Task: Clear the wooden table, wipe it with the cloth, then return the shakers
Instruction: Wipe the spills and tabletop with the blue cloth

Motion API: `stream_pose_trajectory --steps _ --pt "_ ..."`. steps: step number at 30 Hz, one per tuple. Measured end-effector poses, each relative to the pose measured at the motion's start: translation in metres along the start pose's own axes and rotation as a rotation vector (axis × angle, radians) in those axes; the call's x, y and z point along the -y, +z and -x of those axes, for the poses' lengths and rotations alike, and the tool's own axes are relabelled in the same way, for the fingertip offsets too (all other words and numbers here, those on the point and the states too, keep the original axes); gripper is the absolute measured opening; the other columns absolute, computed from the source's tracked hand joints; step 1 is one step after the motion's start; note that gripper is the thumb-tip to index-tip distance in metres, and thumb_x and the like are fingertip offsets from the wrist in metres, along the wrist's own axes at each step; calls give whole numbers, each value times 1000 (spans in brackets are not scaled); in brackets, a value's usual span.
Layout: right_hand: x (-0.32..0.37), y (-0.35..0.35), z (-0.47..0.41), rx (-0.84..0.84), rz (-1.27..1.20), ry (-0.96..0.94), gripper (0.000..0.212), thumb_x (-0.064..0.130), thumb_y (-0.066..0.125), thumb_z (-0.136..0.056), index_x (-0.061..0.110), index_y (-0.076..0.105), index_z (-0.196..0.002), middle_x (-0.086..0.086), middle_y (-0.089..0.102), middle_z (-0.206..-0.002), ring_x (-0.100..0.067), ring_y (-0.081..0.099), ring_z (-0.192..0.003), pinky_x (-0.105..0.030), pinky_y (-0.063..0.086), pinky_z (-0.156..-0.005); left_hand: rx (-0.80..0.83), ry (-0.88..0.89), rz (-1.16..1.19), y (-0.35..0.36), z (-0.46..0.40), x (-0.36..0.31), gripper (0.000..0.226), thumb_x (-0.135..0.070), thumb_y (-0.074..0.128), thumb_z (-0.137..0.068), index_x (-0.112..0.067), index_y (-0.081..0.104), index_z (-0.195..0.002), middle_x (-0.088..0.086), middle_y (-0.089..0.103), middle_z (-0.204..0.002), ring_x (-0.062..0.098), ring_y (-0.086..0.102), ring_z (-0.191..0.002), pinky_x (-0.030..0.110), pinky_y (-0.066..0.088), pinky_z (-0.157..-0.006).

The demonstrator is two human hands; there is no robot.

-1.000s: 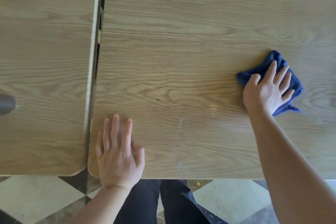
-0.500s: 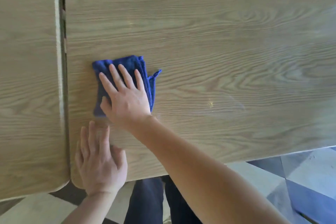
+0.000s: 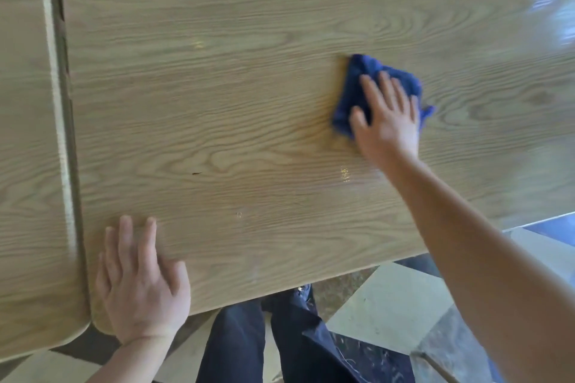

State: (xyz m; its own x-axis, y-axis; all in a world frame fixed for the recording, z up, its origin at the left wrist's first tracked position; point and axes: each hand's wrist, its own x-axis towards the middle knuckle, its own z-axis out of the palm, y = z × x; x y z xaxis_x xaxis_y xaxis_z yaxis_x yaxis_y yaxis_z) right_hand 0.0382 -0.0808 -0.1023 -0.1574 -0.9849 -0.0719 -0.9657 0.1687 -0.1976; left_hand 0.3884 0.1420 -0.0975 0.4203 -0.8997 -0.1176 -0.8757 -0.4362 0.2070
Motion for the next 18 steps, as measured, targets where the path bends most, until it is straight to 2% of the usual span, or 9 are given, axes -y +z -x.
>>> stream_pose_trajectory --steps 4,9,12,15,18 --pt "-45 -9 31 -33 -83 401 63 51 31 -96 36 20 -156 4 13 -167 -15 7 -154 -47 3 -125 -21 8 -5 0 1 0 71 -28 39 -79 -19 37 -149 9 24 -163 32 18 -153 54 19 -119" --pt "15 10 96 -61 -130 600 67 51 26 -96 31 13 -158 1 8 -168 -17 4 -154 -50 3 -125 -21 -4 -11 -2 0 -4 70 -25 40 -79 -17 37 -148 10 25 -163 34 19 -152 56 23 -113" --pt "63 21 170 26 -61 402 68 52 30 -96 28 16 -158 -1 9 -167 -20 5 -155 -49 5 -125 -28 7 -28 -2 -1 -5 69 -23 41 -78 -14 39 -147 12 26 -162 36 21 -151 57 24 -112" --pt "69 20 240 113 7 226 70 52 39 -92 28 25 -157 -3 17 -166 -24 15 -154 -53 16 -122 -32 -8 -21 -2 -2 -5 71 -26 40 -77 -14 40 -147 12 28 -162 36 22 -150 56 23 -114" --pt "40 15 222 144 19 101 71 52 44 -89 29 31 -154 -4 21 -165 -26 18 -153 -53 17 -122 -38 -17 -20 -1 -3 -6 72 -29 38 -76 -14 41 -146 13 29 -161 36 23 -150 55 24 -114"
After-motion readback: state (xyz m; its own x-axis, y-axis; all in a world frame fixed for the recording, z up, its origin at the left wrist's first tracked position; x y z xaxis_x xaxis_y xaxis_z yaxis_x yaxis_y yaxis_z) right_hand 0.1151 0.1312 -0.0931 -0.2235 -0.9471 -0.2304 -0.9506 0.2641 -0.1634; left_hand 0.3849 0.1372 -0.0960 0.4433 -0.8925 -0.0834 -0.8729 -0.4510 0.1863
